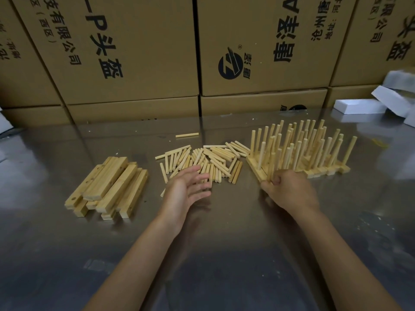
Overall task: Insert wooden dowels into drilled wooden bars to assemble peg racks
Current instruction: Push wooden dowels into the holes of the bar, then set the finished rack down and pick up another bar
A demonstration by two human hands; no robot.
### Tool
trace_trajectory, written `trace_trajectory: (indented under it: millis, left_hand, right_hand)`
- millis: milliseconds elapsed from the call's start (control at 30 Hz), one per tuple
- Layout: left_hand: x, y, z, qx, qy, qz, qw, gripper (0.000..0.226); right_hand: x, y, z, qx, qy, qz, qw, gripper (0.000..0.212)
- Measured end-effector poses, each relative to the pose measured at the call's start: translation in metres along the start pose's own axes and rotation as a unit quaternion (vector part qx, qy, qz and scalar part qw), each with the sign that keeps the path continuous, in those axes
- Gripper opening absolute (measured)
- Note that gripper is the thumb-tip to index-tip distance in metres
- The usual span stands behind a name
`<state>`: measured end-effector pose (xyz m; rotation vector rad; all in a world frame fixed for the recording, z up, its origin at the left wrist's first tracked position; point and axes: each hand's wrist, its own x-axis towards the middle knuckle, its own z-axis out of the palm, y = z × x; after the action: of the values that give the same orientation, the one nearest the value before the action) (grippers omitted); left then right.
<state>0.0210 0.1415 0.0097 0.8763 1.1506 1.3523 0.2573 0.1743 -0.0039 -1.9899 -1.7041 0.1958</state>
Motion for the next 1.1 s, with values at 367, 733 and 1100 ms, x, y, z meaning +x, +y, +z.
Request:
trace_trajectory:
  millis: [367,733,1100]
  left_hand:
    - [0.012,0.013,-0.022,0.144,0.139,0.119,0.972,0.029]
    - [0.016,0.024,-0.063,0.674,0.300,0.182,0.650,0.037]
    - [0.014,0.032,-0.074,0.761,0.291,0.095,0.572,0.026]
  right_hand:
    - [0.004,0.005,0.000,0.021,0.004,0.043,0.999,0.035]
    - [0.006,0.014,-0.001,-0.003,0.048,0.100,0.994,0.050]
    - [-0.016,-0.020,0.003,-0.008,0.019,-0.012,1.000,0.053]
